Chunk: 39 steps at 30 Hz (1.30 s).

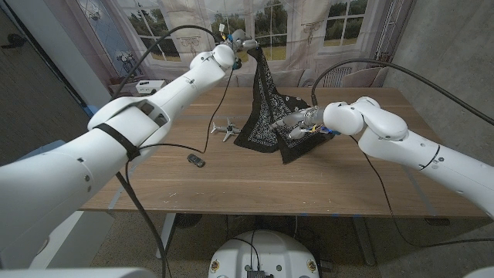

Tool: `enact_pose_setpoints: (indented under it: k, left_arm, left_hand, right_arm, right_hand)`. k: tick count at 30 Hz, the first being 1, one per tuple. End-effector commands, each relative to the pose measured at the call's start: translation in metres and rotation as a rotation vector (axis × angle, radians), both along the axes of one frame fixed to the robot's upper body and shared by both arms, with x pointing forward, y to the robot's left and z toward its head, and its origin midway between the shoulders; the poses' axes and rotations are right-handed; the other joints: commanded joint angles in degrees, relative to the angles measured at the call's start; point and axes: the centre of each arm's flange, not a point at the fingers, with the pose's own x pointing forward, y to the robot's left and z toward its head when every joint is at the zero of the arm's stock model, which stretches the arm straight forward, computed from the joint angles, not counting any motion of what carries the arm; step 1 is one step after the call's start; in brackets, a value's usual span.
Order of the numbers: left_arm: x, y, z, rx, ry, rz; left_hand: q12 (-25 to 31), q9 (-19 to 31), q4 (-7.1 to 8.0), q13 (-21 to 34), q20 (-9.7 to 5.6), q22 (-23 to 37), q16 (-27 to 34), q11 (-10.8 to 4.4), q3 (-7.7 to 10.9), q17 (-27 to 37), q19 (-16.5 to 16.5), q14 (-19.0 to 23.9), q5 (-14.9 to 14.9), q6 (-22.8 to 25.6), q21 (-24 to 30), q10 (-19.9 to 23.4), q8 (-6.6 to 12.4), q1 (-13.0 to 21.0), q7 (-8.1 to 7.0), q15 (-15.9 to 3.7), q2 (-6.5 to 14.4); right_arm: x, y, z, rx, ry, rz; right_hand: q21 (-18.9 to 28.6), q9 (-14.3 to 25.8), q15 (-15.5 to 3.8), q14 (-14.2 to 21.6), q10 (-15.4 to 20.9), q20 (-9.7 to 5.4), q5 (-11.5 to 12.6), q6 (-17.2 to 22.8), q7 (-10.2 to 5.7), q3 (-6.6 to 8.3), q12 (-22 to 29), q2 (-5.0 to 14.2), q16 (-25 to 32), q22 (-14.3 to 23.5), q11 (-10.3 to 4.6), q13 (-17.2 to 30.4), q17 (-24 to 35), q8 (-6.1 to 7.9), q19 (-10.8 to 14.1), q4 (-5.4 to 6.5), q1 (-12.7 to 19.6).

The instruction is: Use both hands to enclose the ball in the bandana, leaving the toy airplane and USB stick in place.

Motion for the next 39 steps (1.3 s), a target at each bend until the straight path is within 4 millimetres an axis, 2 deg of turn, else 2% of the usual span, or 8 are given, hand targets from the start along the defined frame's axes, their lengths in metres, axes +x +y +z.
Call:
enact_pose_setpoints:
  k: [1, 8, 15, 27, 31, 33, 37, 39]
  left_arm:
    - [0.002, -0.005, 0.002, 0.015, -0.005, 0.001]
    - [0.004, -0.006, 0.004, 0.01, -0.006, -0.007]
    - [0.006, -0.005, 0.004, 0.009, -0.002, -0.017]
    - [0.003, -0.007, 0.003, 0.028, -0.019, -0.063]
    - [0.003, -0.008, 0.003, 0.035, -0.023, -0.076]
    - [0.003, -0.009, 0.004, 0.037, -0.024, -0.079]
    - [0.004, -0.008, 0.004, 0.033, -0.023, -0.082]
    - [0.004, -0.008, 0.004, 0.031, -0.021, -0.083]
  left_hand:
    - [-0.07, 0.14, -0.08, 0.11, 0.12, 0.13, -0.27, -0.2, 0.61, 0.15, 0.02, -0.24, 0.36, 0.98, 0.4, -0.08, 16.67, -0.4, 0.29, -2.12, -0.06]
    - [-0.14, -0.1, -0.18, 0.14, 0.13, 0.1, -0.27, -0.17, 0.74, 0.16, 0.0, -0.26, 0.37, 1.08, 0.52, -0.1, 16.77, -0.51, 0.26, -1.96, -0.04]
    - [-0.17, 0.01, -0.26, 0.18, 0.11, 0.07, -0.28, -0.06, 0.85, 0.16, -0.02, -0.27, 0.39, 0.8, 0.66, -0.04, 16.96, -0.66, 0.29, -1.88, -0.03]
    - [-0.28, -0.22, -0.4, 0.23, 0.12, 0.03, -0.27, 0.12, 1.03, 0.16, -0.01, -0.25, 0.43, 0.84, 0.87, -0.14, 17.17, -0.85, 0.28, -1.6, -0.01]
    - [-0.3, -0.31, -0.47, 0.25, 0.13, 0.02, -0.29, 0.11, 1.08, 0.16, -0.06, -0.29, 0.44, 0.81, 0.93, -0.1, 17.23, -0.92, 0.12, -1.59, -0.03]
    - [-0.32, -0.36, -0.49, 0.26, 0.12, 0.01, -0.29, 0.1, 1.11, 0.16, -0.07, -0.3, 0.44, 0.92, 0.96, -0.13, 17.3, -0.96, 0.04, -1.57, -0.05]
    - [-0.33, -0.34, -0.52, 0.27, 0.07, 0.0, -0.28, 0.12, 1.15, 0.17, -0.1, -0.3, 0.44, 0.87, 1.01, -0.09, 17.39, -1.03, 0.03, -1.63, -0.03]
    - [-0.35, -0.28, -0.53, 0.28, 0.1, 0.0, -0.28, 0.15, 1.18, 0.17, -0.11, -0.29, 0.45, 0.79, 1.04, -0.11, 17.45, -1.07, 0.07, -1.64, -0.02]
  right_arm:
    - [-0.014, 0.004, 0.012, 0.034, -0.032, 0.079]
    - [-0.021, 0.024, 0.001, -0.09, -0.113, 0.012]
    - [-0.007, 0.035, -0.006, -0.169, -0.164, -0.077]
    - [0.009, 0.034, -0.01, -0.233, -0.347, -0.323]
    - [0.015, 0.031, -0.011, -0.229, -0.365, -0.38]
    - [0.019, 0.028, -0.01, -0.222, -0.37, -0.399]
    - [0.028, 0.02, -0.01, -0.192, -0.326, -0.413]
    - [0.032, 0.018, -0.012, -0.184, -0.307, -0.402]
  right_hand:
    - [0.49, 0.04, -0.11, -0.38, -1.04, -0.18, 0.1, -1.15, -0.24, 0.56, -0.44, -0.49, -0.28, 0.16, 0.32, -0.04, 0.23, 0.18, 0.04, -0.11, -0.11]
    - [0.82, 0.15, 1.07, -0.13, -3.01, -0.05, 0.07, -1.88, -0.25, 1.16, -1.4, -0.98, -0.58, 0.06, 4.5, -0.22, 0.01, 0.5, 0.66, -0.67, -0.09]
    - [0.81, 0.26, 1.78, -0.03, -3.75, 0.55, -0.14, -1.01, -0.22, 0.8, -1.77, -0.94, -0.74, -0.01, 5.2, -0.36, 0.04, 1.0, 0.56, 0.55, -2.2]
    - [0.88, 0.3, 3.41, -0.3, -4.48, 1.7, -1.1, 1.48, -0.12, -3.3, -1.93, -1.64, -0.79, 0.04, 6.25, -0.59, 0.87, 1.38, 0.33, 7.57, -15.09]
    - [1.81, 0.31, 3.11, 1.7, -2.02, 1.4, -1.13, 7.77, 0.07, -4.4, -1.2, -1.55, -0.3, 0.0, 6.2, -0.73, 0.82, 2.99, 2.69, 9.43, -20.02]
    - [3.29, 0.03, 1.66, 4.13, 1.1, -0.32, -1.09, 13.25, 1.88, -3.77, -0.36, -1.11, 0.52, 0.0, 6.06, -0.81, 0.77, 4.04, 6.27, 9.39, -21.25]
    - [5.5, -0.47, -1.75, 9.45, 6.52, -1.47, -0.71, 23.28, 9.24, -1.37, 0.76, 0.15, 3.38, 0.14, 3.1, -0.87, 2.1, 5.0, 10.94, 10.05, -23.47]
    - [6.1, -0.59, -2.66, 12.09, 10.92, -1.53, -0.51, 27.58, 10.45, -0.07, 2.04, 0.28, 4.98, 0.24, 2.21, -0.89, 2.97, 5.29, 11.76, 10.82, -24.51]
